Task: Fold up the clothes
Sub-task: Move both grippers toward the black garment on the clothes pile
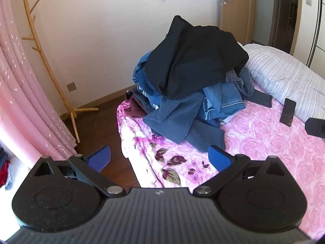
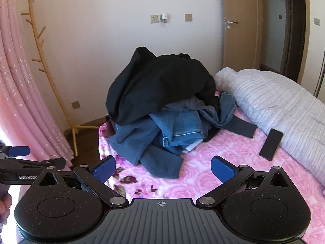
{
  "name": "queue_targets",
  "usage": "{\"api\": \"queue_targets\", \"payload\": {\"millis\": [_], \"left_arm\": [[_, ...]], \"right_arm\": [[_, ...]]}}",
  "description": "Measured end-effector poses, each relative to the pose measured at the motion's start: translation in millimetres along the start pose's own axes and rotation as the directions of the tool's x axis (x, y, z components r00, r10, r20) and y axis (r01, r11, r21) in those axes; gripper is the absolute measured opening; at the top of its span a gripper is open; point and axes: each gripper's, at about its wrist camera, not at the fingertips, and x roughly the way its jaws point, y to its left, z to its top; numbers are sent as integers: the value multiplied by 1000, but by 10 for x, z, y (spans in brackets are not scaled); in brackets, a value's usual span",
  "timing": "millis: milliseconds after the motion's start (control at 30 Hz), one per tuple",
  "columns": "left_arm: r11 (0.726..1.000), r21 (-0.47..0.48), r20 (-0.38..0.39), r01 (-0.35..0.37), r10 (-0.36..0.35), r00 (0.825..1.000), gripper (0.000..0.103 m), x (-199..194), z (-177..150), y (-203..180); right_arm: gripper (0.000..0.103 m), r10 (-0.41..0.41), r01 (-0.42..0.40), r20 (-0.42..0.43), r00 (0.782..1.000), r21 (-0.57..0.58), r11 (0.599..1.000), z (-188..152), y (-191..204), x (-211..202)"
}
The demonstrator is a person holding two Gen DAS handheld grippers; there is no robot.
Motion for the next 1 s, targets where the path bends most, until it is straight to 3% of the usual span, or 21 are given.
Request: {"api": "queue_targets", "payload": {"millis": [233,367,1000], "left_arm": [[997,-56,7,53,-52,999,101,-26,-106,59],[998,-46,-32,50,-52,998,101,57,-40,58],[998,-50,-49,45,-48,998,101,105,-73,71]], "right_arm": [[102,14,-14,-2,1000,22,1000,-45,-15,-13],[102,3,-3,-13,1000,15,1000,-71,48,39],[102,1,-1,-32,999,18,1000,-126,6,148]]}}
